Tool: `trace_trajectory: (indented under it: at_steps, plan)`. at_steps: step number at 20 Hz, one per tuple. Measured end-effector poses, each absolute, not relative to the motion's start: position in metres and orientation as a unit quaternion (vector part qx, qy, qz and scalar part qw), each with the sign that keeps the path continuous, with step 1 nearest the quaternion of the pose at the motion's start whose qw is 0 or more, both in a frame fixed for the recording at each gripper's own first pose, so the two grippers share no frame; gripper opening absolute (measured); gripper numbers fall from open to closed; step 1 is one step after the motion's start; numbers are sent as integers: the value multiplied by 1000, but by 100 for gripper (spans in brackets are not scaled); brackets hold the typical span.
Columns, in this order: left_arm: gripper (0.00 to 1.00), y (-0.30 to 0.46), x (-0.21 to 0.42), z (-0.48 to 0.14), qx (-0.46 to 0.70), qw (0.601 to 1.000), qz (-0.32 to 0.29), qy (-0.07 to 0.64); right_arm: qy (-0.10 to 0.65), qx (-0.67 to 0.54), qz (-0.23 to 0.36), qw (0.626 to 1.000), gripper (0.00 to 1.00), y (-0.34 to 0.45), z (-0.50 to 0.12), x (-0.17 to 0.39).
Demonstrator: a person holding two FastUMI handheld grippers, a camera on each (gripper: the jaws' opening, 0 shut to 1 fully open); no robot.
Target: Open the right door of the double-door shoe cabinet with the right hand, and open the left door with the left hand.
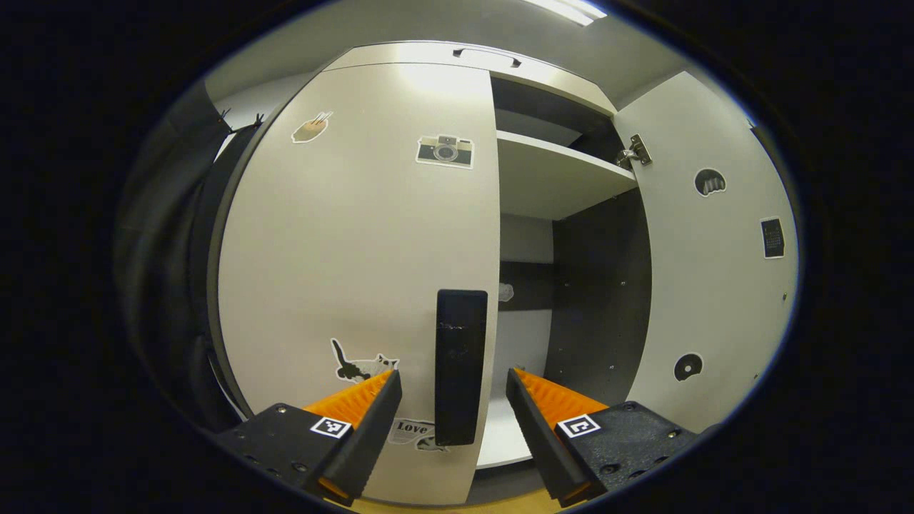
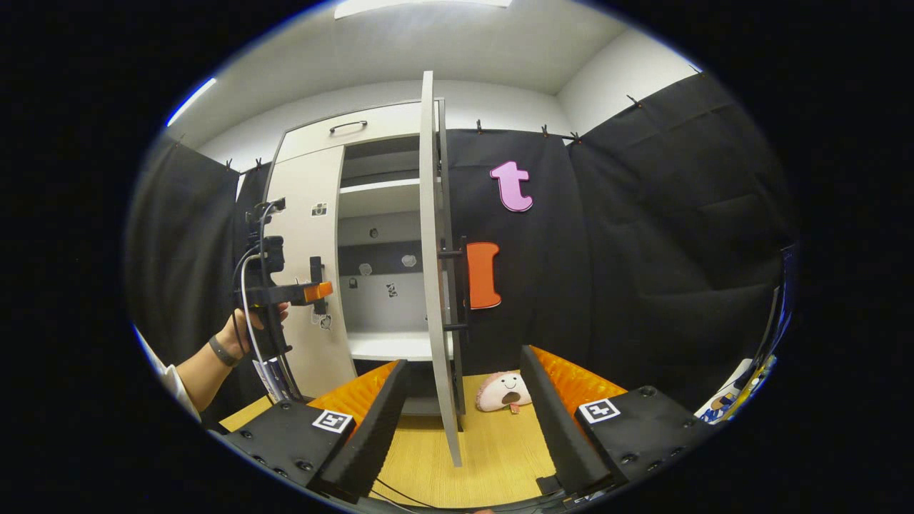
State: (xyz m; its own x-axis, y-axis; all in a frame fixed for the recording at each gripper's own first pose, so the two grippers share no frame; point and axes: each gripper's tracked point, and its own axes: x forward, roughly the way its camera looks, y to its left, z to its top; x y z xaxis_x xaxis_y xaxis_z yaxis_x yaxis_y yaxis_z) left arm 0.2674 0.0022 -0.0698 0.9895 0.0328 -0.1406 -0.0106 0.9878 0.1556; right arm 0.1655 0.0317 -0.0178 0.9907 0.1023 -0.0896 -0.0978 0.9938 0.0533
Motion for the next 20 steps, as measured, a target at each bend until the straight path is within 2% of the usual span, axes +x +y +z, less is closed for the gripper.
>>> trace_trajectory:
  at_steps: [3, 4, 5, 6, 7, 8, 10, 15, 16, 20]
  plan:
    - [84, 8, 273, -73, 86, 993, 34, 76, 46, 23, 49, 997, 99, 33, -17, 164]
    - [71, 8, 274, -72, 90, 993, 39, 73, 44, 23, 47, 998, 99, 32, -17, 164]
    - [69, 15, 275, -73, 90, 992, 55, 73, 44, 24, 46, 998, 99, 32, -16, 165]
    - [60, 6, 274, -78, 72, 994, 34, 78, 44, 26, 45, 998, 99, 32, -16, 164]
    - [50, 5, 267, -75, 63, 995, 32, 77, 42, 29, 45, 998, 99, 32, -16, 163]
    - [33, 7, 272, -77, 60, 995, 26, 76, 40, 31, 46, 998, 99, 33, -15, 162]
    - [24, 8, 274, -78, 56, 995, 26, 76, 40, 29, 44, 998, 99, 32, -15, 162]
    - [22, 7, 272, -80, 80, 992, 20, 99, 35, 23, 43, 998, 99, 32, -14, 159]
    - [21, 7, 271, -81, 81, 991, 14, 107, 34, 26, 44, 998, 90, 32, -13, 160]
    - [22, 9, 262, -80, 78, 989, -15, 125, 29, 35, 53, 998, 90, 38, -12, 161]
